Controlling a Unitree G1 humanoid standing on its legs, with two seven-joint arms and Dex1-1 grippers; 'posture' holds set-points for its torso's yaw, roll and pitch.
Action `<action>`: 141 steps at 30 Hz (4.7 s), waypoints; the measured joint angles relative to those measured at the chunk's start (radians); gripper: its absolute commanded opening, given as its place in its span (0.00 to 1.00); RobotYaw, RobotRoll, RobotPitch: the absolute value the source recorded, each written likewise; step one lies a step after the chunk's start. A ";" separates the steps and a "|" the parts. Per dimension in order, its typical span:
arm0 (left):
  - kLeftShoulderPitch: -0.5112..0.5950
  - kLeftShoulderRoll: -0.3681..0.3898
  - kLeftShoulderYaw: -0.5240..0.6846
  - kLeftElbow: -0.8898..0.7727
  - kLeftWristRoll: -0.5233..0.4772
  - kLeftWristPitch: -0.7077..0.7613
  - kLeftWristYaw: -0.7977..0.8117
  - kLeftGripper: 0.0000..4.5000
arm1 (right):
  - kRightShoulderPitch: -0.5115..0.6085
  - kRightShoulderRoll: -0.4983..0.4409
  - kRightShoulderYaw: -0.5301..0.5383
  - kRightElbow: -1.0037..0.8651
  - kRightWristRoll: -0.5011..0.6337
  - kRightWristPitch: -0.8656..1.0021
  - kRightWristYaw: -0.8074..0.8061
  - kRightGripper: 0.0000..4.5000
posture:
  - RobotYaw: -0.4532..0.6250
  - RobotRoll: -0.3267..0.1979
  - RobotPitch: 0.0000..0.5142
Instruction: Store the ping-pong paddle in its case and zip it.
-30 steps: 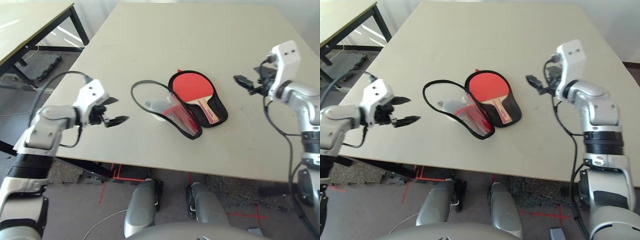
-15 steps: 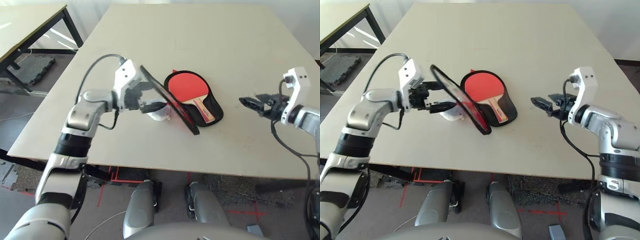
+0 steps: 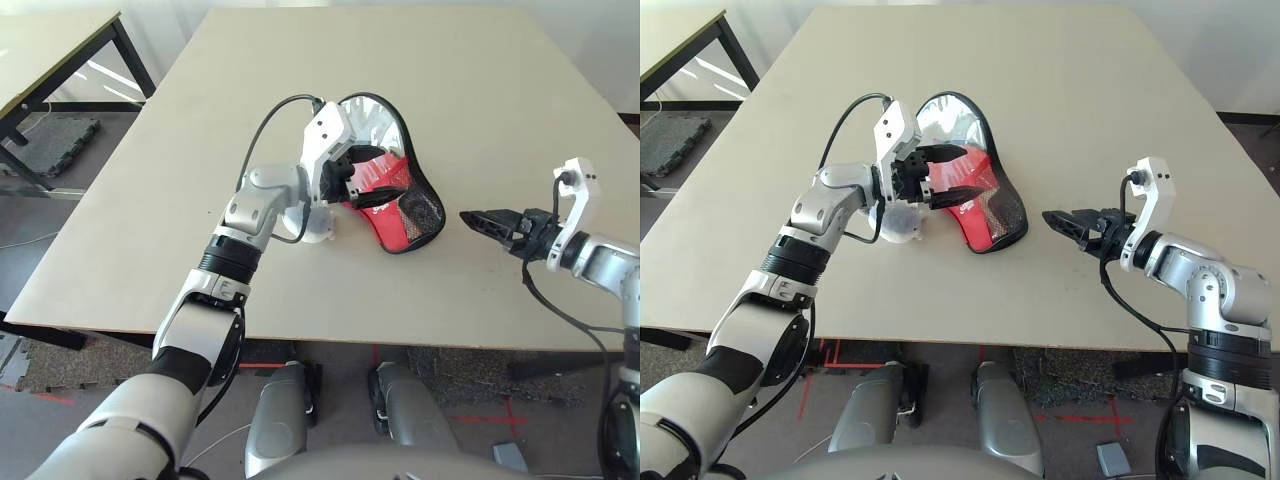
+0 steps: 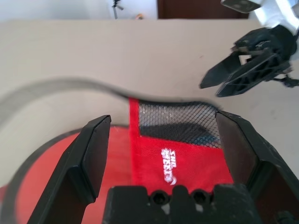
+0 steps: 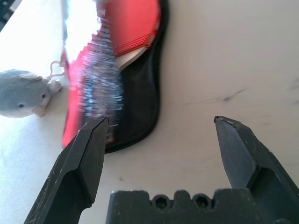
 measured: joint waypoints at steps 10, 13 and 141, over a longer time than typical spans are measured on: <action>0.160 0.207 0.064 -0.130 -0.024 0.120 -0.059 1.00 | -0.059 0.049 0.076 0.102 -0.028 -0.052 0.004 0.99 | 0.49 0.62 0.24; 0.205 0.252 0.094 -0.182 -0.040 0.151 -0.058 1.00 | -0.075 0.066 0.098 0.140 -0.037 -0.063 0.007 0.99 | 0.49 0.62 0.24; 0.342 0.326 0.137 -0.396 -0.163 0.428 0.024 1.00 | -0.218 -0.109 0.501 0.207 -0.336 -0.348 0.419 1.00 | 0.56 0.62 0.27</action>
